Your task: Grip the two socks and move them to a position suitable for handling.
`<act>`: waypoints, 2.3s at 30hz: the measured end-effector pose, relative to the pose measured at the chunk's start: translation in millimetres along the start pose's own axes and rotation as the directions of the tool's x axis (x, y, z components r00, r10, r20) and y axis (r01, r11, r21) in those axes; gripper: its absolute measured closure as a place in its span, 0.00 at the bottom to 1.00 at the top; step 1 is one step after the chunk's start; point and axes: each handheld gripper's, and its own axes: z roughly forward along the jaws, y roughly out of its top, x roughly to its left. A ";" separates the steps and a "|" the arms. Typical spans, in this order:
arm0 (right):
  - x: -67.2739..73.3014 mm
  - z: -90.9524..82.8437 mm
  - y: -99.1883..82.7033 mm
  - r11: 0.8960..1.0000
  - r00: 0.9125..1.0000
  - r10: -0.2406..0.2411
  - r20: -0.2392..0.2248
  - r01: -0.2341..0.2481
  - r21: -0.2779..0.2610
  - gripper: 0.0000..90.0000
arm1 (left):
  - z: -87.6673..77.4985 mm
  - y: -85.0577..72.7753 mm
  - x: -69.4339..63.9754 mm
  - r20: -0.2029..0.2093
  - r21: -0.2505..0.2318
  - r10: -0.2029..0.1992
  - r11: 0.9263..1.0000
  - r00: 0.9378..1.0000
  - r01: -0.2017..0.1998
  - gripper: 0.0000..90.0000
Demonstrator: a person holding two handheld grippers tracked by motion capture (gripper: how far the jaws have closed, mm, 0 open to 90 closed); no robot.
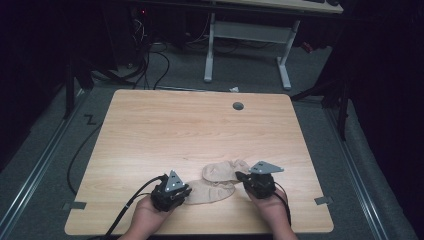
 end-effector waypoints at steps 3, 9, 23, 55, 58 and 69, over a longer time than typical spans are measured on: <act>20.7 19.5 -1.8 0.993 0.996 -0.073 -0.045 0.076 0.092 1.00 | 6.4 -4.9 3.0 -0.007 0.046 -0.004 0.999 1.000 0.004 0.94; 31.5 23.9 -11.0 0.985 0.994 -0.088 -0.067 0.097 0.142 1.00 | 3.7 -8.7 4.5 0.041 0.057 -0.006 0.998 0.999 0.003 0.93; 6.0 -6.3 -17.8 0.999 0.998 0.006 0.059 -0.008 0.032 0.88 | 10.2 26.7 11.1 0.049 -0.034 -0.054 0.998 0.997 0.056 0.70; -42.5 23.8 -10.0 0.978 0.968 0.170 0.185 -0.188 0.085 0.74 | 62.5 54.7 11.5 0.031 0.037 -0.148 0.988 0.988 0.147 0.96; -40.9 23.9 -10.2 0.980 0.970 0.158 0.186 -0.176 0.089 0.82 | 61.1 55.0 10.5 0.022 0.026 -0.140 0.990 0.990 0.139 0.96; -27.0 8.1 -5.6 0.996 0.981 0.092 0.171 -0.093 -0.001 0.97 | 33.9 59.9 4.7 -0.007 -0.068 -0.096 0.993 0.995 0.096 0.96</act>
